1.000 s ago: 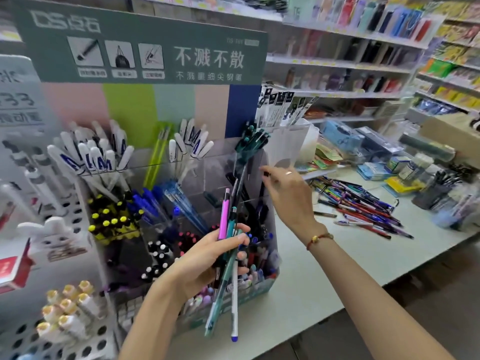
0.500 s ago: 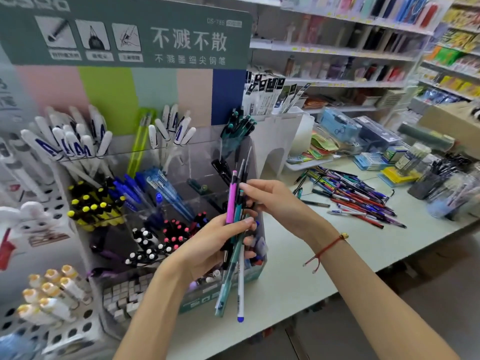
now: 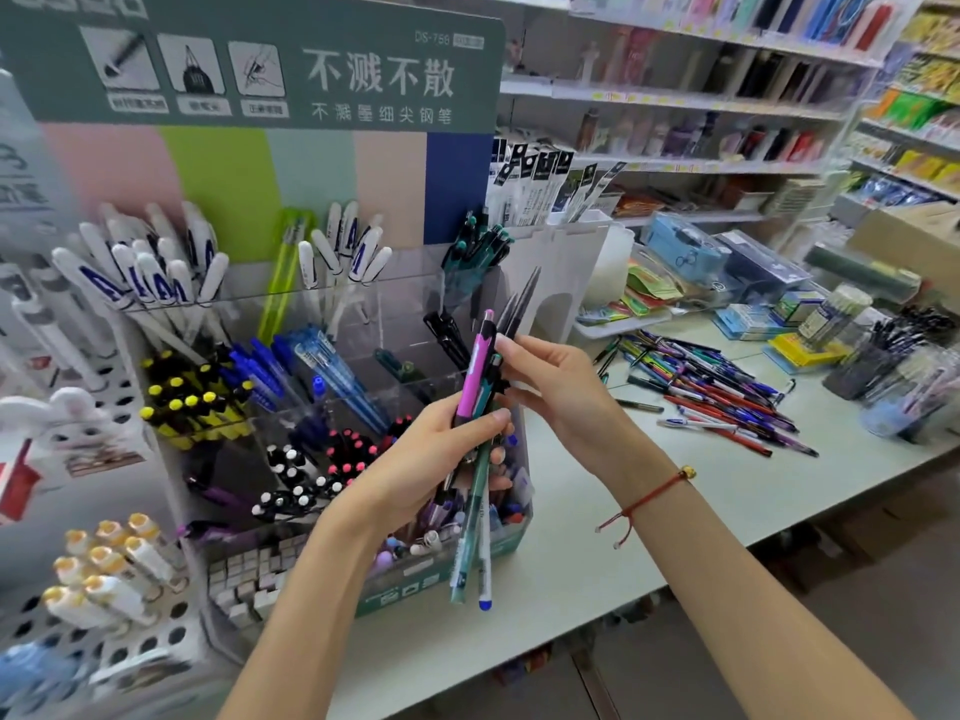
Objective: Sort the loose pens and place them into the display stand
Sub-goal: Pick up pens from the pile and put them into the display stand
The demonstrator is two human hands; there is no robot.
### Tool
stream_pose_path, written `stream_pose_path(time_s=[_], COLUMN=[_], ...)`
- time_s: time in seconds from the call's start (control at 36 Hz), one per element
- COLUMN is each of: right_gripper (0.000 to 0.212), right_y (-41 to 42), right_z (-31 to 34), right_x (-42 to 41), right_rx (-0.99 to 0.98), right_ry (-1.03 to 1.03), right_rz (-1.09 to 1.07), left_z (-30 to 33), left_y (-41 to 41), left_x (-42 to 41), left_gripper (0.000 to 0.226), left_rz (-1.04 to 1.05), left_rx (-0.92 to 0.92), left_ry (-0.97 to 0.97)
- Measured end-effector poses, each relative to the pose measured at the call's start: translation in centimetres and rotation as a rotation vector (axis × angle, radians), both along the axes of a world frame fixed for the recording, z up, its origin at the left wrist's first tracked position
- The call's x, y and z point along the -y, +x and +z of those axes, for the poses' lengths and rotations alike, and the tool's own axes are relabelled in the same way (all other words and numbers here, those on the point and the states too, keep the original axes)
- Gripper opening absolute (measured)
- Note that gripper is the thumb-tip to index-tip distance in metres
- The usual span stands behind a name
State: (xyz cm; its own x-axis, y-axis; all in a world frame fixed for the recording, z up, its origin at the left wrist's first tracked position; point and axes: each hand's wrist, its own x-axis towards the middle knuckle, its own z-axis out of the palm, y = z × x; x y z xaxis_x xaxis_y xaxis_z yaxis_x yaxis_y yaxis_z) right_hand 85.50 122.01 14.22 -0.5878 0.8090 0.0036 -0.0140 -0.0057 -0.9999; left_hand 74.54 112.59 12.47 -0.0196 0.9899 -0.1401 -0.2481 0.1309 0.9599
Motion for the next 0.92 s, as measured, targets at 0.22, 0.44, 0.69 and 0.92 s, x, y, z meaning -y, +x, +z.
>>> stream_pose_path(time_s=[0.22,0.44,0.69,0.92], right_gripper=[0.014,0.019,0.026,0.032], right_y=[1.5,2.8,2.9,3.2], right_z=[2.6,2.9,2.2,2.3], right_x=[-3.1,-2.5,0.8,1.1], right_rx=[-0.200,-0.119,0.231,0.306], right_ry=[-0.195,-0.312,-0.276,-0.246], right_rz=[-0.199,-0.020,0.409,0.460], left_z=[-2.1,-0.1,2.5,1.7], left_y=[0.1,-1.0,-0.9,-1.0], left_x=[1.4,0.6,-1.3,-1.4], left_gripper=[0.018,0.013,0.026,0.014], left_rz=[0.071,0.349,0.352,0.314], left_rx=[0.029,-0.005,-0.120,-0.084], left_ry=[-0.066,0.054,0.060,0.037])
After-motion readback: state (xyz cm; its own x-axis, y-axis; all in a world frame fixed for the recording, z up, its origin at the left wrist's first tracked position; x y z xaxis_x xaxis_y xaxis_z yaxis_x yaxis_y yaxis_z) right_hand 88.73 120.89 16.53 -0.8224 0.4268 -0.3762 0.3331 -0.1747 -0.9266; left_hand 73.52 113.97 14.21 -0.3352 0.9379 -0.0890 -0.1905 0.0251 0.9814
